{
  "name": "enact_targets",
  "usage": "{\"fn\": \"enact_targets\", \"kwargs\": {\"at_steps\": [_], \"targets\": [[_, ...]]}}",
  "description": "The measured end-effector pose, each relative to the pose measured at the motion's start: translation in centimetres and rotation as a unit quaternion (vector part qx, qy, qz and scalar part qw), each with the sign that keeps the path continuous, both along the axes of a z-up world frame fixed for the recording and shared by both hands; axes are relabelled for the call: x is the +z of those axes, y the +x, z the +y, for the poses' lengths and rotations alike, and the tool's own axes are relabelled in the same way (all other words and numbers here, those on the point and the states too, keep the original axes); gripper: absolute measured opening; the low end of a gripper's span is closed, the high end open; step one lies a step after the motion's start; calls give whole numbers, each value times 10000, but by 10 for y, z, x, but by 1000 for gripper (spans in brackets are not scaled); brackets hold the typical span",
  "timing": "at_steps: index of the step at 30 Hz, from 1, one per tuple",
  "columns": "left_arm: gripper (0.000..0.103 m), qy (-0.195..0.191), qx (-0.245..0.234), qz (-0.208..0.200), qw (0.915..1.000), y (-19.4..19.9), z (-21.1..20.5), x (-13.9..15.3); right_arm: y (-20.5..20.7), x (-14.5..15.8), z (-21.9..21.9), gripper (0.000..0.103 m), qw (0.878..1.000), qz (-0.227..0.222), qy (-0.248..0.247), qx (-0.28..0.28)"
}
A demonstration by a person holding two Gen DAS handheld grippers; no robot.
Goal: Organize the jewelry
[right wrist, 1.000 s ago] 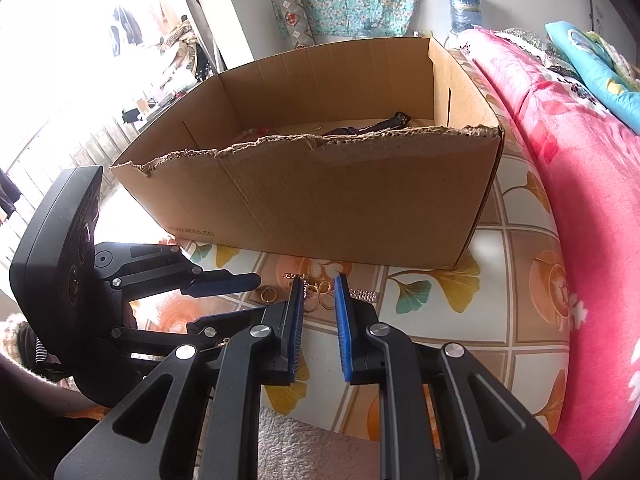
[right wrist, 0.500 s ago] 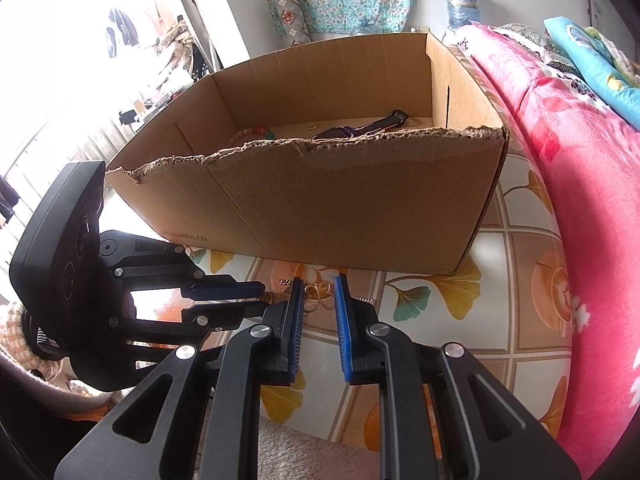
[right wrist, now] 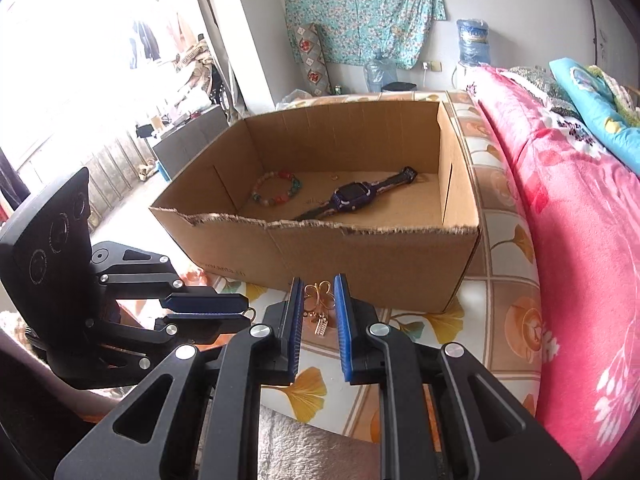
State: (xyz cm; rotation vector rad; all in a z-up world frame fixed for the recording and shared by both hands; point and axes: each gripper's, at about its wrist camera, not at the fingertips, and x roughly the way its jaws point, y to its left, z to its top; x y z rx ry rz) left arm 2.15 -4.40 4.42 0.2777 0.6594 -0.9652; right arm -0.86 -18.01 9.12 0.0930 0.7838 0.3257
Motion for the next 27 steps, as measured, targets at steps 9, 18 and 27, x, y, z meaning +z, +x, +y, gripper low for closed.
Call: {"fn": "enact_targets", "kwargs": {"at_steps": [9,18,27], "targets": [[10,-584,662,10,9961,47,2,56,40,39,3,16,9984,-533,-31,203],[10,-152,1339,1446,9803,139,-19,19,131,-2,-7,16,9979,565,-282,169],[17,-82,1769,2056,9625,174,-24,-3,167,-9,-18,17,9968,748,-271,82]]}}
